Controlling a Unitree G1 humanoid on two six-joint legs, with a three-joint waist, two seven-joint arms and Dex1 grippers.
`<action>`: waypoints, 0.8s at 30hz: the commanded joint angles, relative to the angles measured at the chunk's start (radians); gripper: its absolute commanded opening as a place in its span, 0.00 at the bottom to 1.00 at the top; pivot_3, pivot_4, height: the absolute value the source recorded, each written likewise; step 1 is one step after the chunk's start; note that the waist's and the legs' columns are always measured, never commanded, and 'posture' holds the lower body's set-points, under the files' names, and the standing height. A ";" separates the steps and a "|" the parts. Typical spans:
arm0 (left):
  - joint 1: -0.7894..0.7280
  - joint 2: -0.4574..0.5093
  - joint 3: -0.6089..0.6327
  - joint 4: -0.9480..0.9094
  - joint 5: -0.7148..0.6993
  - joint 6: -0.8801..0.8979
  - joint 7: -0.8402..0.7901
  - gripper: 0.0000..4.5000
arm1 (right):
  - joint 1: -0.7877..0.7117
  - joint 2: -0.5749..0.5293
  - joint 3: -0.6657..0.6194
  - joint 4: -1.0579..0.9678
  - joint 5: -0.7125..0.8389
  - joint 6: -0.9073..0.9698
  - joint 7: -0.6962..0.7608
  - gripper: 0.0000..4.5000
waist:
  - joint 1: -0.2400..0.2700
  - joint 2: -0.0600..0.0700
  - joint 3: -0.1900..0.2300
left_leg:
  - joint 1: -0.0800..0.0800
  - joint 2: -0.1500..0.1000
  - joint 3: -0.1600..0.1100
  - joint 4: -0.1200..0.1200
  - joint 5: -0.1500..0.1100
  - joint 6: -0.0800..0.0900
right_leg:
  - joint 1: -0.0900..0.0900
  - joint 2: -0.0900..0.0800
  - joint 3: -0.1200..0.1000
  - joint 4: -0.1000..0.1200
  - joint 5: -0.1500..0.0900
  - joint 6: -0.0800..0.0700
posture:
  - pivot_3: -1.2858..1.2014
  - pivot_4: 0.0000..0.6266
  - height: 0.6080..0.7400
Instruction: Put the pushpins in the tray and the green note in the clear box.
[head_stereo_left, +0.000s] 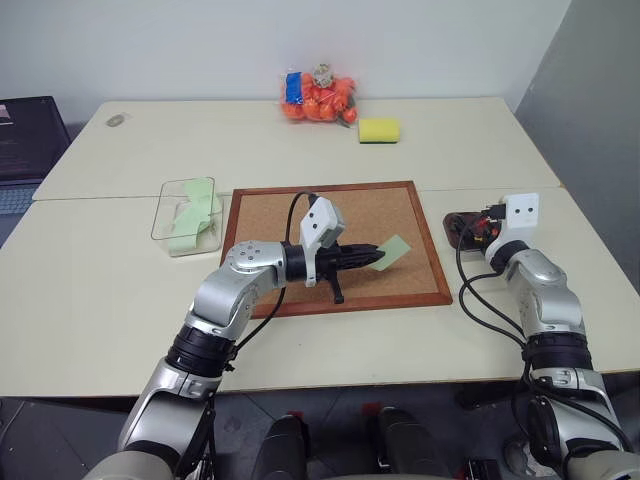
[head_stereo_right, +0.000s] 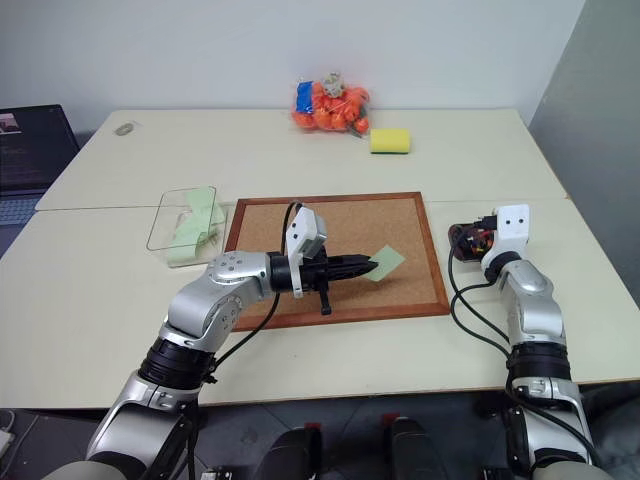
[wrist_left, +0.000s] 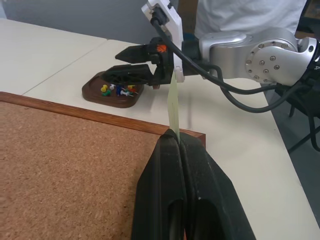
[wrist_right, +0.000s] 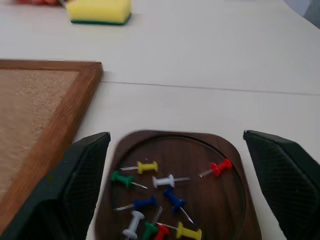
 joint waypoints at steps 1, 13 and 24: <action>-0.018 -0.020 0.084 -0.010 0.003 -0.020 0.078 0.00 | 0.073 -0.022 0.021 -0.233 0.115 0.003 0.174 0.99 | 0.003 0.000 0.000 | 0.000 0.000 0.000 0.000 0.000 0.000 | 0.000 0.000 0.000 0.000 0.000 0.000 | 0.52 0.24 1.00; 0.051 -0.073 0.360 -0.098 0.191 -0.037 0.663 0.00 | 0.129 -0.029 0.201 -0.624 0.266 0.213 0.317 0.99 | 0.010 0.000 0.000 | 0.000 0.000 -0.001 0.000 0.000 0.000 | 0.000 0.000 -0.001 0.000 0.000 0.000 | 0.52 0.24 1.00; 0.021 -0.092 0.587 0.054 0.259 -0.042 1.002 0.11 | 0.069 0.002 0.281 -0.618 0.287 0.238 0.368 1.00 | 0.016 -0.003 0.001 | -0.001 0.000 -0.002 0.001 0.000 0.000 | 0.000 -0.001 -0.002 -0.001 0.000 0.000 | 0.52 0.24 1.00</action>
